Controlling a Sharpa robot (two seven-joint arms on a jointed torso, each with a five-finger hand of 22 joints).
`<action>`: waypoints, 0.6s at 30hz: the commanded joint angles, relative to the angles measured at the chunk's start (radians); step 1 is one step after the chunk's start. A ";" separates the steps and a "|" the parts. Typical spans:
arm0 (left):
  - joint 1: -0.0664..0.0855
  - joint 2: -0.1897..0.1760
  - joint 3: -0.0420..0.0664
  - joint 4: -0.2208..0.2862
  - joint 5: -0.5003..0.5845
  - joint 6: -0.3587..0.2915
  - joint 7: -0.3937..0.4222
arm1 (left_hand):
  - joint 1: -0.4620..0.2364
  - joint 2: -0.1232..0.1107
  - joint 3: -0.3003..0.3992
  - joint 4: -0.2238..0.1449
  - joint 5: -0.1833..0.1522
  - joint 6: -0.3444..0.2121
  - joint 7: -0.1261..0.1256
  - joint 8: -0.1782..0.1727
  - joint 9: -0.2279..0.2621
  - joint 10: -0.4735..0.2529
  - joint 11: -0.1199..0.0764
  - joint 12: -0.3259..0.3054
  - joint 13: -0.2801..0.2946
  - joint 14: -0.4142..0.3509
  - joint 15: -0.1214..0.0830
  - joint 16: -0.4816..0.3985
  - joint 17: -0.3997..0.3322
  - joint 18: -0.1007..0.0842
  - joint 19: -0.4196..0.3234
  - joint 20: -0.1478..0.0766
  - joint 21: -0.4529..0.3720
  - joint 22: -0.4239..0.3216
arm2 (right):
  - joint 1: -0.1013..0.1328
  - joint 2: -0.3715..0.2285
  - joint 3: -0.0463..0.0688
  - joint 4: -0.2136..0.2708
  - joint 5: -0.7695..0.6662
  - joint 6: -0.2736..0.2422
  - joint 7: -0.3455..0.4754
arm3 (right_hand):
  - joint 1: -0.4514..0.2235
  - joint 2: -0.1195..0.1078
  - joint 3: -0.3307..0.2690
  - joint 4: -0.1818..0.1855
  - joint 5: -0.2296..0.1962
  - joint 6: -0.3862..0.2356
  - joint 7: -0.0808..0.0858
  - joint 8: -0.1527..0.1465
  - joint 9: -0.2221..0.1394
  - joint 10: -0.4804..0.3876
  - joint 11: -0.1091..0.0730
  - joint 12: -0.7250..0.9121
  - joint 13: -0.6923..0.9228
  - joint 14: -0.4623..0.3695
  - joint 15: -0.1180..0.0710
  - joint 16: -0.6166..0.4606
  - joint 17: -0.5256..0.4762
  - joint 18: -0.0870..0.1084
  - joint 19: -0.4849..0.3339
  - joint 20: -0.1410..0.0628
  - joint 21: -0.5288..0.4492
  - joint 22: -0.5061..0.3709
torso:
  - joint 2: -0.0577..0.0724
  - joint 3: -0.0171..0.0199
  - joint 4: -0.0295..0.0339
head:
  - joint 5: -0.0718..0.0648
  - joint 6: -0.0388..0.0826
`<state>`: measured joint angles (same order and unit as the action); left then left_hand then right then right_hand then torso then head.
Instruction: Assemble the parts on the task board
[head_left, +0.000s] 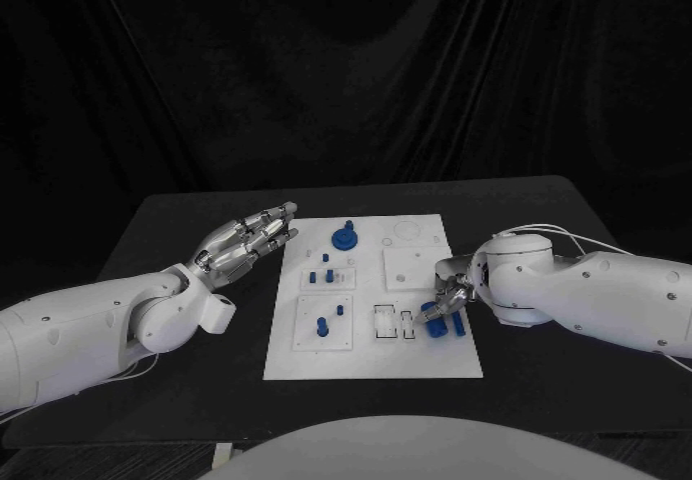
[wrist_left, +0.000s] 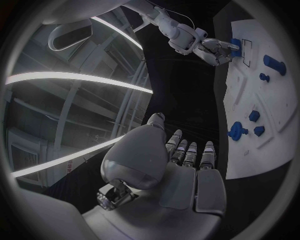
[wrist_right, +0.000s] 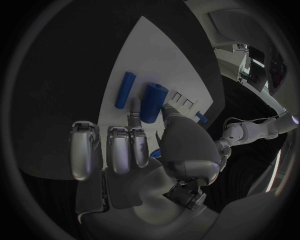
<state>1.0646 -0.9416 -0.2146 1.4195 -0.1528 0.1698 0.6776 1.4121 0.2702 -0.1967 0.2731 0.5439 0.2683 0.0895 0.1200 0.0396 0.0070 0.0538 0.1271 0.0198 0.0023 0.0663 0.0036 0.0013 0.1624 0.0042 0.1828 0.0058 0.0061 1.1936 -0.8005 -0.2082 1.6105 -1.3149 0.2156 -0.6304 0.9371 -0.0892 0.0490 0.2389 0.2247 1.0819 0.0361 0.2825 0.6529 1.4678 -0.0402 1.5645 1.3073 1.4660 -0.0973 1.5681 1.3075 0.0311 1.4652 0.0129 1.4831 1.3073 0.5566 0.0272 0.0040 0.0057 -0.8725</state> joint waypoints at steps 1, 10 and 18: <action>-0.001 0.002 0.001 0.002 0.006 0.019 0.025 | 0.007 0.002 0.007 -0.002 0.004 0.004 0.005 0.006 0.002 -0.002 0.009 0.005 0.001 -0.002 0.007 -0.004 -0.001 0.018 0.002 0.008 0.000 0.001 | -0.009 0.004 0.000 -0.007 0.025 -0.013 -0.014 | 0.030 0.006 0.004 -0.027 0.044 -0.027 0.005 -0.014 0.011 0.103 0.011 0.006 0.263 0.105 0.007 0.003 0.263 -0.009 0.075 0.004 -0.007 0.233 | 0.000 0.0002 0.0005 | 0.000 0.000; -0.001 0.002 0.001 0.002 0.006 0.026 0.017 | 0.008 0.003 0.009 -0.002 0.004 0.011 0.009 0.010 0.003 -0.001 0.014 0.008 0.002 -0.002 0.009 -0.004 -0.001 0.018 0.002 0.011 0.000 0.002 | -0.025 0.011 0.000 -0.022 0.049 -0.049 -0.013 | 0.063 0.020 0.015 -0.063 0.119 -0.054 0.011 -0.015 0.028 0.103 0.016 0.006 0.263 0.105 0.012 0.003 0.263 -0.005 0.070 0.009 -0.022 0.229 | 0.000 0.0003 0.0000 | 0.006 0.000; -0.002 0.004 0.001 0.000 0.006 0.030 0.011 | 0.009 0.004 0.010 -0.001 0.004 0.017 0.013 0.015 0.004 0.000 0.018 0.011 0.002 -0.002 0.012 -0.004 -0.001 0.018 0.003 0.014 0.001 0.003 | -0.028 0.001 0.000 -0.022 0.172 -0.128 -0.004 | 0.154 0.039 0.092 -0.145 0.396 -0.067 -0.001 0.019 0.063 0.103 0.006 0.006 0.263 0.105 0.004 0.003 0.263 0.005 0.057 0.004 -0.066 0.215 | 0.000 0.0003 0.0002 | 0.008 0.000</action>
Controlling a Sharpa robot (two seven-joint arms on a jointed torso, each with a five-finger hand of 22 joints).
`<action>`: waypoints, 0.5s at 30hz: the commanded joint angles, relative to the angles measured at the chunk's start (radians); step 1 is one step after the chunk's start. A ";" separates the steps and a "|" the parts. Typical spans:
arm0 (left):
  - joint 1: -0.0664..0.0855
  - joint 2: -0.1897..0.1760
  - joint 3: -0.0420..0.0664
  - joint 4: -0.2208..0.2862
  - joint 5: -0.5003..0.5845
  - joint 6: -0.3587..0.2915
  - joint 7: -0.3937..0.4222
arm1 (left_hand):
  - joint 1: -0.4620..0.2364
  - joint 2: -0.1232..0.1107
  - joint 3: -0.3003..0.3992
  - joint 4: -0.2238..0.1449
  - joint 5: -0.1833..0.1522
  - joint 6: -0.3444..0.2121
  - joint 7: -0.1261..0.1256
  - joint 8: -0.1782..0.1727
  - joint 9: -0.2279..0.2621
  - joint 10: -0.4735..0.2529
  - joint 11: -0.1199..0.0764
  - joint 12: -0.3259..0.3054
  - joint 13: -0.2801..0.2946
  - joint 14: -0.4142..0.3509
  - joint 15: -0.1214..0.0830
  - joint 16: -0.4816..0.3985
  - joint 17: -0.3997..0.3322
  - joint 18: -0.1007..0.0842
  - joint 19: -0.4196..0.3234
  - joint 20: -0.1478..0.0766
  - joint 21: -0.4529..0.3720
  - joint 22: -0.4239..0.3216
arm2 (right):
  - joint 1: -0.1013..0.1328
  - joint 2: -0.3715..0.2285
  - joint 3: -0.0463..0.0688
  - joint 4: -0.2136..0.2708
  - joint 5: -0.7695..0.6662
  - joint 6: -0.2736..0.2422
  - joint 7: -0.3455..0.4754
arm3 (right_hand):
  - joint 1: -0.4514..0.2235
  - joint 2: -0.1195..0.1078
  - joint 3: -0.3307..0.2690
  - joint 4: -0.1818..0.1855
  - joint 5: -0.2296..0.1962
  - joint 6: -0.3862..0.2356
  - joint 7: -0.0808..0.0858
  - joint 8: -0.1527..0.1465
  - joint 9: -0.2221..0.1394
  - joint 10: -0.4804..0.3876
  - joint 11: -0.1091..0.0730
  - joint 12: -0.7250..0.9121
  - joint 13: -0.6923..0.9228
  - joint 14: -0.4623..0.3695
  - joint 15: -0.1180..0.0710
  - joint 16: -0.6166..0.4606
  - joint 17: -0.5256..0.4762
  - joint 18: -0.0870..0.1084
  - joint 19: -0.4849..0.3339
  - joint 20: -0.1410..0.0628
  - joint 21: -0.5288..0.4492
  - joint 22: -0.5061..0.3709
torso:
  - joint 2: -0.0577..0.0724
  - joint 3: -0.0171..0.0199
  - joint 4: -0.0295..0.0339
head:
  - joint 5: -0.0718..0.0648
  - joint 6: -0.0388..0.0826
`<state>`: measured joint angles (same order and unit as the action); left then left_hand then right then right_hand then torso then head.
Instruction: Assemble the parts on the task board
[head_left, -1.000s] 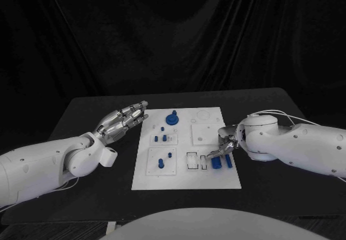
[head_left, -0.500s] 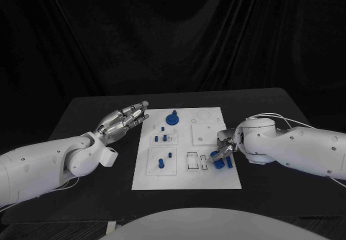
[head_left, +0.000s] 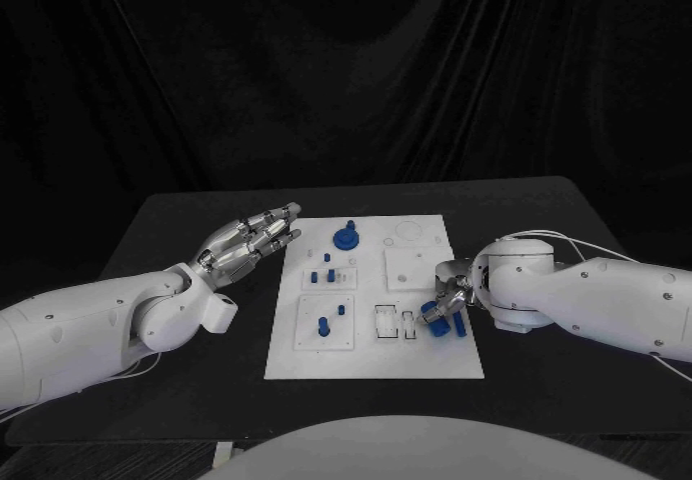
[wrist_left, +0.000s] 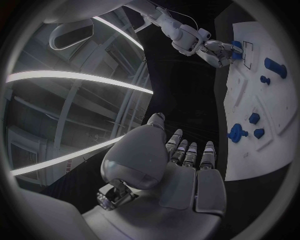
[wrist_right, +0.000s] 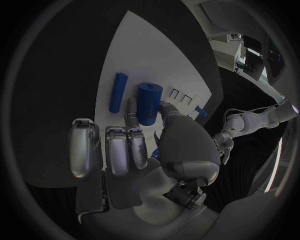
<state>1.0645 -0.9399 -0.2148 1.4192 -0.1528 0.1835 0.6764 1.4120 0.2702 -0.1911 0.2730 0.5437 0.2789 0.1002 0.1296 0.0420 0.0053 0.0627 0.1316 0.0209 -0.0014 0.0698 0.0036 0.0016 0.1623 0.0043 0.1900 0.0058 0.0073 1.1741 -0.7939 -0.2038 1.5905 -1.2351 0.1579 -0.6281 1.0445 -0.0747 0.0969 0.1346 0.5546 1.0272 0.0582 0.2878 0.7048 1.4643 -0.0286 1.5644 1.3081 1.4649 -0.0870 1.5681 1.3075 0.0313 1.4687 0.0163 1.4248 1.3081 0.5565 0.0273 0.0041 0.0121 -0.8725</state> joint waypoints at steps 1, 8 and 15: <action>-0.001 0.002 0.001 0.000 0.006 0.017 0.012 | 0.009 0.004 0.005 0.000 0.004 0.006 0.003 0.005 0.001 0.002 0.009 0.007 0.001 0.001 0.008 -0.004 -0.002 0.018 0.003 0.007 0.001 0.001 | -0.009 -0.009 -0.004 0.001 0.109 -0.079 -0.005 | 0.048 0.025 0.054 -0.046 0.089 -0.013 -0.024 0.018 0.016 0.107 -0.007 0.006 0.263 0.106 -0.007 0.003 0.263 0.005 0.053 -0.001 -0.008 0.214 | 0.000 0.0001 0.0000 | 0.002 0.000; -0.001 0.003 0.001 -0.001 0.006 0.022 0.006 | 0.009 0.004 0.005 0.000 0.004 0.009 0.004 0.007 0.001 0.002 0.011 0.008 0.001 0.001 0.010 -0.004 -0.002 0.018 0.003 0.009 0.001 0.002 | 0.002 -0.048 -0.004 0.030 0.286 -0.164 0.005 | 0.039 0.025 0.115 -0.063 0.221 -0.022 -0.027 0.043 0.037 0.107 -0.010 0.006 0.263 0.106 -0.010 0.003 0.263 0.006 0.051 -0.004 -0.018 0.212 | 0.000 0.0003 -0.0002 | 0.006 0.000; -0.002 0.004 0.001 -0.003 0.006 0.025 0.003 | 0.010 0.005 0.006 0.000 0.005 0.010 0.005 0.008 0.002 0.003 0.012 0.009 0.001 0.001 0.011 -0.004 -0.002 0.018 0.004 0.011 0.001 0.002 | 0.038 -0.073 -0.004 0.072 0.440 -0.245 0.013 | 0.013 0.016 0.163 -0.076 0.305 -0.037 -0.025 0.057 0.052 0.107 -0.010 0.006 0.263 0.106 -0.011 0.003 0.263 0.007 0.051 -0.006 -0.023 0.211 | -0.001 0.0003 -0.0005 | 0.008 0.000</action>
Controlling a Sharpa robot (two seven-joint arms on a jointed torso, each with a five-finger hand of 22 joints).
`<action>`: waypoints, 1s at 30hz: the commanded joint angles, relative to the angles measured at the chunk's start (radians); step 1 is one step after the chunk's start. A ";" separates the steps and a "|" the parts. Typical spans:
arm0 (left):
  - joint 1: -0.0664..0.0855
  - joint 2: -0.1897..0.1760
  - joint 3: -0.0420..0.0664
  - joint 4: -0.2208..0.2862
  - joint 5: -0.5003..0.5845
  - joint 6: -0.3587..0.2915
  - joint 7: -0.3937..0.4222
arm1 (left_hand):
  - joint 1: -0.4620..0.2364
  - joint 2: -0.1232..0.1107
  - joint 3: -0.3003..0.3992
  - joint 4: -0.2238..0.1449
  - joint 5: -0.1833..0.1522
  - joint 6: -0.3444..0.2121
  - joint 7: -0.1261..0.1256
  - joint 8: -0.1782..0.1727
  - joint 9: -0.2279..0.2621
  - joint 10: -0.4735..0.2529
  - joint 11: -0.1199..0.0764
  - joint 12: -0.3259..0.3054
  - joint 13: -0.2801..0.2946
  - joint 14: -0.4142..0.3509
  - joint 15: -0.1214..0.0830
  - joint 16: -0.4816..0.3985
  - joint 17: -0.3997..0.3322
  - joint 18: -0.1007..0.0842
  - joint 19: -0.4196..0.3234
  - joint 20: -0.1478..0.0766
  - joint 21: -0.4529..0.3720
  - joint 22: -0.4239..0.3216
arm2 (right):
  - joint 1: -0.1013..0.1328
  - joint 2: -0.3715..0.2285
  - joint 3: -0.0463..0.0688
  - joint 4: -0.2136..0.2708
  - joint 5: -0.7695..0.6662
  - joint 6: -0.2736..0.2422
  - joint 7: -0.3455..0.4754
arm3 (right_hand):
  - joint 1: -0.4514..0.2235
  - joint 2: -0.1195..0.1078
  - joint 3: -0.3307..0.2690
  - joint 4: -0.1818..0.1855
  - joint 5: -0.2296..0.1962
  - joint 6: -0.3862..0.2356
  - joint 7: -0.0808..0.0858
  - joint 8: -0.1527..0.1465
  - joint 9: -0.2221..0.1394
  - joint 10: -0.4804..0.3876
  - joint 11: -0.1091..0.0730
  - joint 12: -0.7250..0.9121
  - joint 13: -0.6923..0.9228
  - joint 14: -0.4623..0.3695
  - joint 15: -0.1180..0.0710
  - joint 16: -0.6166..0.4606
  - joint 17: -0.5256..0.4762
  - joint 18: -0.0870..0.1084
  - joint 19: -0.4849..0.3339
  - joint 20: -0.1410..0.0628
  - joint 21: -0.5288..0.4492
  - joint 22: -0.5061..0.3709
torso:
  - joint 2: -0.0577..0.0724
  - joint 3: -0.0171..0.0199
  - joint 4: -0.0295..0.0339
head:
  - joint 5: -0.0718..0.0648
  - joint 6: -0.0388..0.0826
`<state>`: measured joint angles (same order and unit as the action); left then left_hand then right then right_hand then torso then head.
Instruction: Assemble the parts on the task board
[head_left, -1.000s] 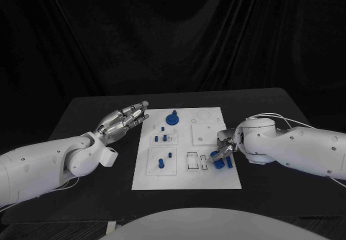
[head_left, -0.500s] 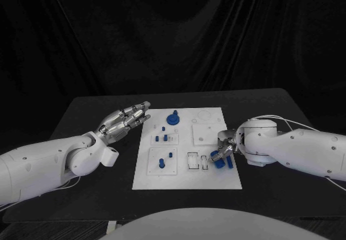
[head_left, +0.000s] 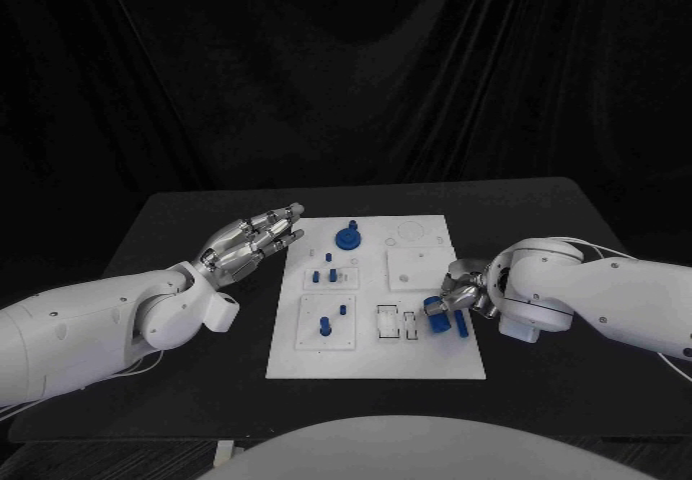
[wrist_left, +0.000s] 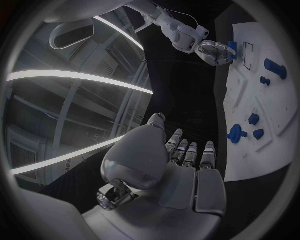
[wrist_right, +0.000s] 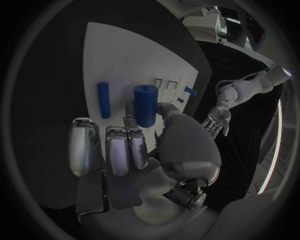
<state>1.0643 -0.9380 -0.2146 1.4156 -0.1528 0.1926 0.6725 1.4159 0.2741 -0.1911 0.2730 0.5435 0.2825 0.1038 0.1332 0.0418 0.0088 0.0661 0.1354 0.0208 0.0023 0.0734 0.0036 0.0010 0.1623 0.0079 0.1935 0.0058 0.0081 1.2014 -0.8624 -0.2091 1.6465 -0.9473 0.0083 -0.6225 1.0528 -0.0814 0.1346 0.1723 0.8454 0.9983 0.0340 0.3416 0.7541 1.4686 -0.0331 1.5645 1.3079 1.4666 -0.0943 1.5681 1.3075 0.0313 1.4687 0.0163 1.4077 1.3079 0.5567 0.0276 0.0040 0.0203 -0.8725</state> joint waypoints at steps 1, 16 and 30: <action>-0.001 0.003 0.001 0.000 0.006 0.016 0.007 | 0.006 0.001 0.006 0.000 0.005 0.006 0.002 0.004 0.002 -0.001 0.009 0.005 0.001 -0.002 0.007 -0.004 -0.001 0.018 0.000 0.008 0.001 0.001 | 0.014 -0.005 0.001 0.021 0.169 -0.105 0.008 | -0.001 0.021 0.128 -0.113 0.013 -0.011 0.000 0.002 0.002 0.102 -0.004 0.006 0.263 0.104 -0.003 0.003 0.263 0.008 0.050 -0.005 -0.009 0.210 | -0.001 0.0000 -0.0002 | 0.000 0.000; -0.002 0.000 0.001 0.004 0.006 0.021 0.003 | 0.007 0.001 0.007 -0.001 0.006 0.008 0.003 0.006 0.002 0.000 0.010 0.006 0.002 -0.002 0.009 -0.004 -0.001 0.018 0.000 0.010 0.002 0.002 | -0.017 0.058 0.001 0.006 0.263 -0.135 0.007 | -0.049 0.024 0.143 -0.107 -0.119 -0.035 0.011 -0.006 -0.012 0.102 0.006 0.006 0.263 0.104 0.006 0.003 0.263 0.012 0.044 0.003 -0.032 0.204 | 0.000 -0.0005 0.0002 | 0.013 0.000; -0.002 0.005 0.001 0.001 0.006 0.032 -0.002 | 0.009 0.002 0.010 -0.001 0.007 0.007 0.005 0.007 0.002 0.000 0.012 0.006 0.001 -0.002 0.016 -0.004 -0.001 0.019 0.001 0.014 0.003 0.003 | -0.036 0.107 0.001 -0.048 0.260 -0.130 0.004 | -0.106 0.036 0.108 -0.068 -0.355 -0.050 0.021 -0.010 -0.032 0.102 0.015 0.006 0.263 0.104 0.014 0.003 0.263 0.014 0.042 0.010 -0.040 0.202 | 0.000 -0.0005 0.0006 | 0.016 0.000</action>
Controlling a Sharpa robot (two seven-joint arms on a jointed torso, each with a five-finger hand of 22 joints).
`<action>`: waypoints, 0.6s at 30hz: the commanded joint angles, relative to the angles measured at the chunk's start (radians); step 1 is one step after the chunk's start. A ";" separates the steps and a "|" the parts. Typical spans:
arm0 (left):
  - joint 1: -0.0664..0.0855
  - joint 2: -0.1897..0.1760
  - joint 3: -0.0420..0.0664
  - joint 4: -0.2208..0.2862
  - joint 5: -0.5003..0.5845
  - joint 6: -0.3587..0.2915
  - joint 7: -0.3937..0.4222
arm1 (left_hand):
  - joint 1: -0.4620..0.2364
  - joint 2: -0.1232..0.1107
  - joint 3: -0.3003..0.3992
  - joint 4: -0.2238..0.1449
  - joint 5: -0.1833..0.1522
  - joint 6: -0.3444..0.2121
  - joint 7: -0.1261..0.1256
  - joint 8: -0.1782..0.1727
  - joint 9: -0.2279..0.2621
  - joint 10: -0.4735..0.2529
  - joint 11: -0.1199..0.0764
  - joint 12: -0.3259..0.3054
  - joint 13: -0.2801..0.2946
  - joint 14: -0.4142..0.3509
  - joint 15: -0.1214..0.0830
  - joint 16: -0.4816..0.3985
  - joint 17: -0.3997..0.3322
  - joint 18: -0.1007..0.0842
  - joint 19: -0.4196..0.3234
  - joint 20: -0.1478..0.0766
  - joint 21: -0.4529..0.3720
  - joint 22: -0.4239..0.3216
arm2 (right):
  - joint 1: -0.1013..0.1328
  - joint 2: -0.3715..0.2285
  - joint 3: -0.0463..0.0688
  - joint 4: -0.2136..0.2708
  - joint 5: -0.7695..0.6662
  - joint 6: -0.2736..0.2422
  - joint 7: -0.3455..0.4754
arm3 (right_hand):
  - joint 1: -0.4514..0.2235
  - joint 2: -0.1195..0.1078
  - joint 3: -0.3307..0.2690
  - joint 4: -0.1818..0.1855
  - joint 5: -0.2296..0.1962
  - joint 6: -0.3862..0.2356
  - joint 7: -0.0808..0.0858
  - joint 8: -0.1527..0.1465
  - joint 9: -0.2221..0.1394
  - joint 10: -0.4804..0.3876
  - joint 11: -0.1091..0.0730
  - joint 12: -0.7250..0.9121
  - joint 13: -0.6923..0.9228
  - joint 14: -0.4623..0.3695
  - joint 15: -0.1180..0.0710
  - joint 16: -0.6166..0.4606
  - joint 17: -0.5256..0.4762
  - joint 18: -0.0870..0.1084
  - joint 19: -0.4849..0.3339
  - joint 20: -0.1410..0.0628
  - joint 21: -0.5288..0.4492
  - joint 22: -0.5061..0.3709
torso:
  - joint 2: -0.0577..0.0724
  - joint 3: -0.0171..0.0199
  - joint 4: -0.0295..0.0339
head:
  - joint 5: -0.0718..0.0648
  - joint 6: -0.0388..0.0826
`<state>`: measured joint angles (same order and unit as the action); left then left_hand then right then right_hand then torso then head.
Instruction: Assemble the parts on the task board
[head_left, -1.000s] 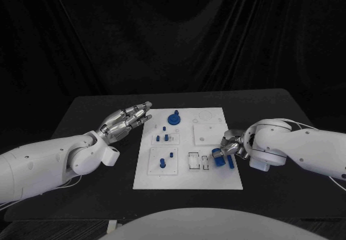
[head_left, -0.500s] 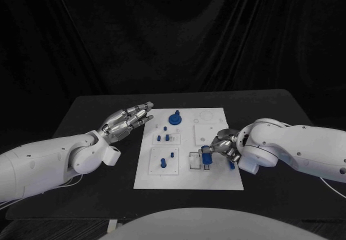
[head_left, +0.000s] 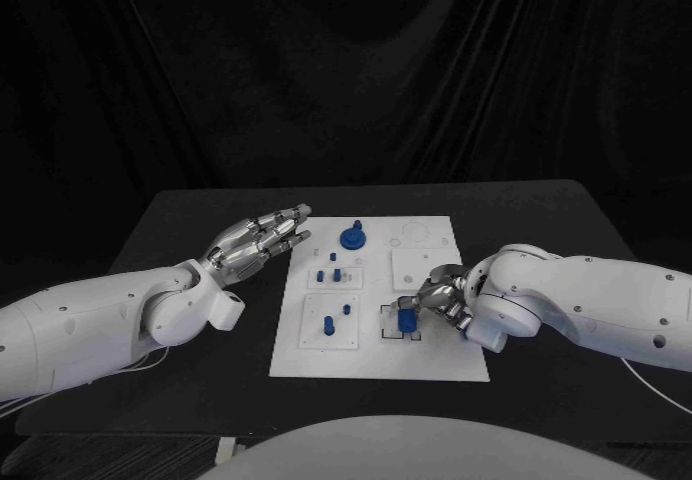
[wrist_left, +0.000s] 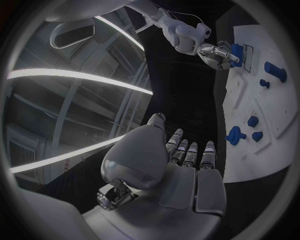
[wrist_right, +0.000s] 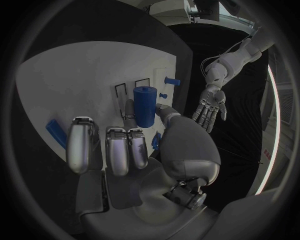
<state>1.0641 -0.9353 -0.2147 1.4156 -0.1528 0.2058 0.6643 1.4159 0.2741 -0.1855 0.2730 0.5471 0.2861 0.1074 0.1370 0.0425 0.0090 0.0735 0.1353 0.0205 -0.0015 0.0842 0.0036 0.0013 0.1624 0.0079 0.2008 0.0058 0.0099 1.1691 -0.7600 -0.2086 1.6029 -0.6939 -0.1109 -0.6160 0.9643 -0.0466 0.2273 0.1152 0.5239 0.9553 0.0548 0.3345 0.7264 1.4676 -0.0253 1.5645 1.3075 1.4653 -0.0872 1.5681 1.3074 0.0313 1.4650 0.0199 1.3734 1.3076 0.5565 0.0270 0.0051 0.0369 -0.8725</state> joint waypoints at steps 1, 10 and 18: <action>-0.001 0.003 0.001 0.001 0.006 0.020 0.006 | 0.010 0.002 0.005 -0.001 0.004 0.004 0.002 0.004 0.001 0.000 0.005 0.006 0.002 0.002 0.006 -0.004 -0.001 0.018 0.002 0.008 0.003 0.001 | -0.004 0.007 0.001 -0.006 0.006 -0.010 -0.003 | -0.022 0.002 0.013 -0.007 -0.042 -0.008 0.001 -0.003 -0.006 0.103 0.008 0.006 0.263 0.105 0.007 0.003 0.263 0.014 0.046 0.006 -0.007 0.202 | 0.000 0.0001 -0.0007 | 0.000 0.000; -0.001 0.007 0.001 -0.002 0.006 0.030 -0.002 | 0.011 0.003 0.007 -0.002 0.005 0.004 0.002 0.005 0.001 0.000 0.006 0.007 0.002 0.002 0.009 -0.004 -0.001 0.018 0.002 0.010 0.003 0.001 | -0.006 0.024 0.001 -0.015 0.003 0.014 -0.006 | -0.041 0.005 -0.032 0.012 -0.219 -0.018 0.006 -0.007 -0.027 0.103 0.014 0.006 0.263 0.105 0.012 0.003 0.263 0.015 0.045 0.011 -0.011 0.201 | 0.000 0.0000 -0.0014 | 0.006 0.000; -0.002 0.009 0.001 -0.004 0.006 0.035 -0.007 | 0.014 0.003 0.009 -0.004 0.009 0.005 0.003 0.006 0.001 0.000 0.007 0.007 0.002 0.002 0.012 -0.004 -0.001 0.018 0.002 0.013 0.003 0.001 | -0.008 0.035 0.001 -0.017 -0.010 0.039 -0.010 | -0.031 -0.002 -0.049 0.002 -0.262 -0.027 0.009 -0.008 -0.035 0.103 0.016 0.006 0.263 0.105 0.014 0.003 0.263 0.016 0.044 0.013 -0.017 0.199 | 0.000 0.0002 -0.0006 | 0.009 0.000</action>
<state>1.0640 -0.9288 -0.2147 1.4107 -0.1528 0.2231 0.6523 1.4201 0.2783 -0.1827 0.2701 0.5513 0.2861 0.1074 0.1369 0.0424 0.0090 0.0735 0.1384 0.0213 0.0021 0.0880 0.0036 0.0016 0.1624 0.0079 0.2079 0.0058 0.0097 1.1644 -0.7268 -0.2080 1.5856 -0.6949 -0.0975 -0.6171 0.9294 -0.0428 0.1792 0.1155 0.2607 0.9339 0.0661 0.3320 0.6938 1.4648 -0.0152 1.5645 1.3074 1.4650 -0.0800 1.5681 1.3074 0.0313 1.4649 0.0270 1.3612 1.3075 0.5565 0.0270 0.0039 0.0441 -0.8725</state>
